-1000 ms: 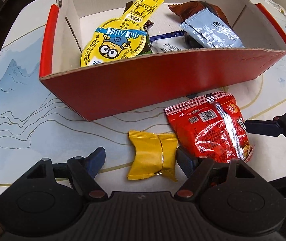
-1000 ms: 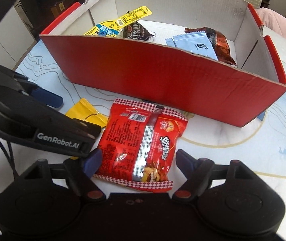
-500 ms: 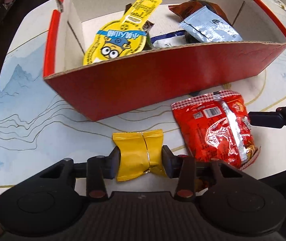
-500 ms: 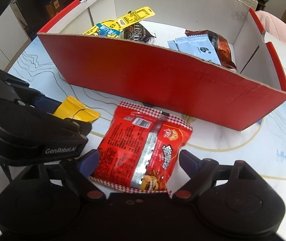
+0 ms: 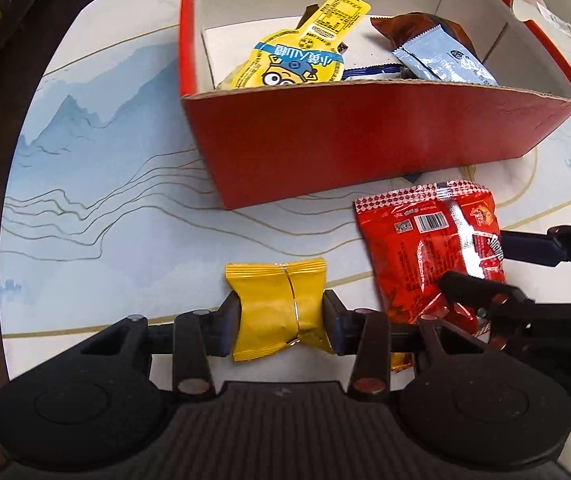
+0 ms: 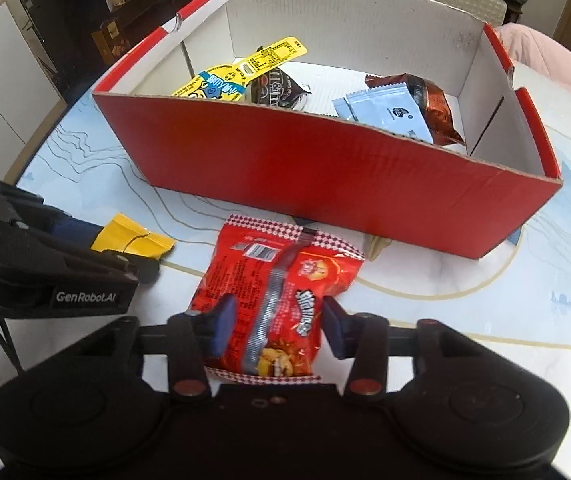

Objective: Organize snacks
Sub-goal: 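Grasp the yellow-wrapped candy with the left gripper while the right grasps the red chip bag, then lift both snacks and carry them over the red box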

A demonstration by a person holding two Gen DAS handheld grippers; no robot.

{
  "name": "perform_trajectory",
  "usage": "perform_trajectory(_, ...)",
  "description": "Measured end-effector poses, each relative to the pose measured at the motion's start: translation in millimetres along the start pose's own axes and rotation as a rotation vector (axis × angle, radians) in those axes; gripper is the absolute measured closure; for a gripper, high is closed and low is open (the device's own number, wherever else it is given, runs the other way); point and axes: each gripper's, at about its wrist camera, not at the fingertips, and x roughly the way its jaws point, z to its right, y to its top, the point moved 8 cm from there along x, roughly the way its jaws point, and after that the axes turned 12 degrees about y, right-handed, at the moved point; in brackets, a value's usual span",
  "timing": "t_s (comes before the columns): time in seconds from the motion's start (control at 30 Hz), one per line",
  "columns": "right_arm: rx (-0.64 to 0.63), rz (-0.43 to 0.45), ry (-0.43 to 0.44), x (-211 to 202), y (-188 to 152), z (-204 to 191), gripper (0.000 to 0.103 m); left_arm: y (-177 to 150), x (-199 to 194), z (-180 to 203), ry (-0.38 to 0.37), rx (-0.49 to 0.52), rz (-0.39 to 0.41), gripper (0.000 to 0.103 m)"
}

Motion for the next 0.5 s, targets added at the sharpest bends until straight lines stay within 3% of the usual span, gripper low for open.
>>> perform_trajectory(0.27, 0.055, -0.013, -0.013, 1.6, -1.0, 2.6, 0.057, -5.1, -2.8, -13.4, -0.015, -0.018, 0.007, 0.061)
perform_trajectory(0.33, 0.071, -0.014, -0.003, 3.4, -1.0, 3.4, 0.049, -7.0, -6.9, -18.6, -0.017, -0.020, 0.013, 0.061)
perform_trajectory(0.4, 0.085, -0.014, -0.012, 6.4, 0.1, 3.4, 0.025, -9.9, -14.1, -20.9, -0.017, -0.025, 0.020, 0.061)
perform_trajectory(0.43, 0.089, -0.012, -0.016, 8.2, 1.2, 2.3, 0.018, -10.9, -15.6, -23.5, -0.017, -0.030, 0.022, 0.061)
perform_trajectory(0.5, 0.092, -0.006, -0.027, 12.8, 4.3, -1.8, 0.012, -13.4, -18.5, -28.9, -0.016, -0.041, 0.023, 0.061)
